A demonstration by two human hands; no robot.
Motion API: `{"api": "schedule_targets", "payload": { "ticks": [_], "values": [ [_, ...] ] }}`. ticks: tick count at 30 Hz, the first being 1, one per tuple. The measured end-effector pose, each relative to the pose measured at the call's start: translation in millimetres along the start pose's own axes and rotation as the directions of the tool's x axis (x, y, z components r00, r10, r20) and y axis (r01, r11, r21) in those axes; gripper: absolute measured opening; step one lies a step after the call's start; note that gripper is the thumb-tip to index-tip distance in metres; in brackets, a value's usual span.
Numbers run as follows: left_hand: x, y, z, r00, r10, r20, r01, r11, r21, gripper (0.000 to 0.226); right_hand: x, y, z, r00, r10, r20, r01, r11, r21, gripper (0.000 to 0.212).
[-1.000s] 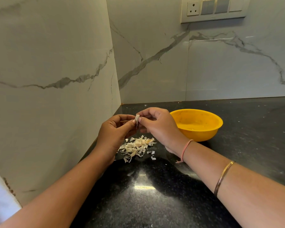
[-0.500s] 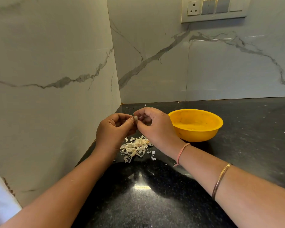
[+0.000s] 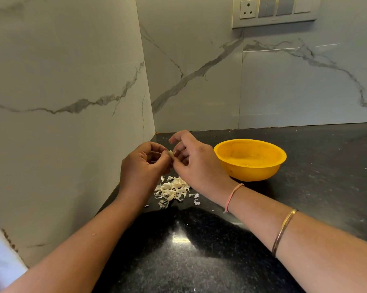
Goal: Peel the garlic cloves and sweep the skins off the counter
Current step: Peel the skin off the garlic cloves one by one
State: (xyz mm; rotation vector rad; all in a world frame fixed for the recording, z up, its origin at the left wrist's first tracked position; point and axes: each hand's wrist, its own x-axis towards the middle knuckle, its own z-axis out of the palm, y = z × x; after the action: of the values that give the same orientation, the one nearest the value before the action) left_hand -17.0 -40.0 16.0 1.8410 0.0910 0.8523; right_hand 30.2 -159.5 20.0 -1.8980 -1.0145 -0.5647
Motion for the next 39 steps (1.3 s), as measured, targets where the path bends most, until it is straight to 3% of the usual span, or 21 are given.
{"api": "schedule_targets", "payload": {
  "ticks": [6, 10, 18, 26, 30, 39],
  "values": [
    [1.2, -1.1, 0.9, 1.000, -0.016, -0.018, 0.016, 0.999, 0.030, 0.005, 1.3, 1.2, 1.0, 0.999, 0.039, -0.013, -0.038, 0.998, 0.059, 0.034],
    [2.0, -0.8, 2.8, 0.998, -0.069, -0.003, 0.069, 0.998, -0.004, 0.007, 3.8, 3.4, 4.3, 0.989, 0.150, -0.012, -0.144, 0.969, 0.200, 0.033],
    [5.0, -7.6, 2.8, 0.976, -0.210, 0.053, 0.212, 0.976, -0.055, 0.013, 6.1, 1.6, -2.3, 0.952, 0.296, 0.073, -0.282, 0.763, 0.581, 0.029],
    [4.5, -4.6, -1.3, 0.991, -0.117, 0.064, 0.120, 0.992, -0.032, 0.021, 4.6, 3.3, -5.6, 0.918, 0.379, 0.113, -0.351, 0.648, 0.676, 0.009],
    [1.1, 0.1, 0.6, 0.992, -0.064, 0.110, 0.073, 0.994, -0.079, 0.010, 4.0, 4.9, -5.4, 0.916, 0.400, 0.043, -0.344, 0.724, 0.598, 0.006],
    [-2.6, 0.3, -0.6, 0.979, 0.142, 0.144, -0.176, 0.950, 0.258, 0.016, 3.8, 0.8, -3.5, 0.916, 0.400, 0.034, -0.356, 0.768, 0.532, 0.006]
  ]
}}
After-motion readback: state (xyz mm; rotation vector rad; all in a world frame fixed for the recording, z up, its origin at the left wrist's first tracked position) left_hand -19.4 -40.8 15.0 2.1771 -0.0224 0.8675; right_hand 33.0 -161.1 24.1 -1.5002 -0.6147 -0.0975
